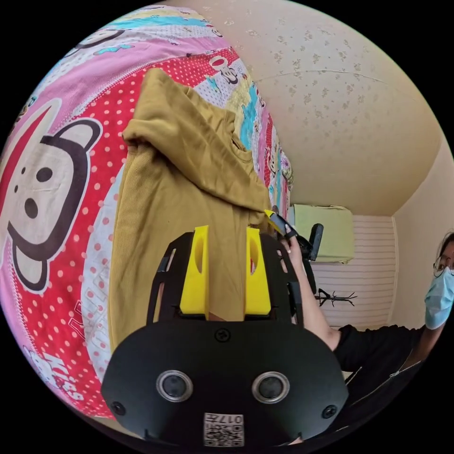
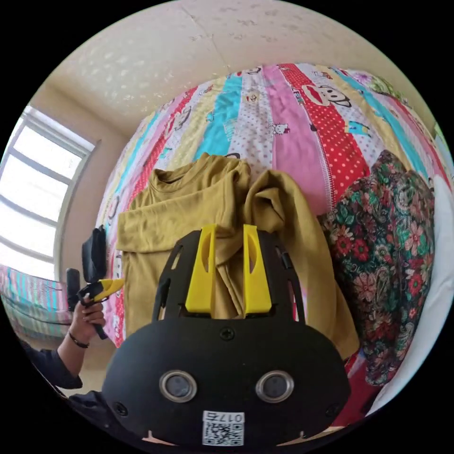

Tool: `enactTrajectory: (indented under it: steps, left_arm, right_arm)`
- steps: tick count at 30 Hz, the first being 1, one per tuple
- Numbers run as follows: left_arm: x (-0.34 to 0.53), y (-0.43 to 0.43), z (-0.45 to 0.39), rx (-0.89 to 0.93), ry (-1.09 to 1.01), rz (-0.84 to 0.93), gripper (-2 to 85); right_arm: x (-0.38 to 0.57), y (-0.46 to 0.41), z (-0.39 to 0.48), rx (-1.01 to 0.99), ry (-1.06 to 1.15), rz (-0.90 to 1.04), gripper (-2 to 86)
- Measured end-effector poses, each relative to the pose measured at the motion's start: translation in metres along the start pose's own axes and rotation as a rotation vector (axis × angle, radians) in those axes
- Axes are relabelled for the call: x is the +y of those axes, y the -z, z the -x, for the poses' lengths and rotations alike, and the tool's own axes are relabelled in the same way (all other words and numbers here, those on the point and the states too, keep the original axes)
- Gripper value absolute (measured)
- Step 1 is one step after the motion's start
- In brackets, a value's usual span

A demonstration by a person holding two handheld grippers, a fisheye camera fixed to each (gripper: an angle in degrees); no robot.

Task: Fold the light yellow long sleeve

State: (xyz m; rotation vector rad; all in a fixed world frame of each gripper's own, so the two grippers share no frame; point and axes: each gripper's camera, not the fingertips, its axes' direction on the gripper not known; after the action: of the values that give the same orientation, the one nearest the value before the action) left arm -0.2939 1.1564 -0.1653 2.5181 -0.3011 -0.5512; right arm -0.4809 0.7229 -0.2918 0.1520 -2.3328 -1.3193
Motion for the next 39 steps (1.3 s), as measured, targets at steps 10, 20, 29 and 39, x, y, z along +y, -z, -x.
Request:
enactTrajectory:
  steps: [10,20,29,39]
  left_arm:
    - [0.057,-0.038,0.088,-0.589,-0.261,0.072,8.9]
    - [0.064,-0.007,0.167,-0.611,-0.273,-0.002,8.0]
    - [0.053,0.041,0.222,-0.572,-0.258,-0.01,7.8]
    - [0.033,0.098,0.259,-0.522,-0.26,0.019,7.3]
  right_arm:
    - [0.077,0.075,0.098,0.552,0.182,0.14,11.3]
    - [0.097,-0.01,0.254,0.891,0.454,0.128,12.7]
    - [0.092,0.022,0.296,0.94,0.301,0.142,5.1]
    - [-0.013,0.198,0.321,0.473,0.211,0.097,4.5]
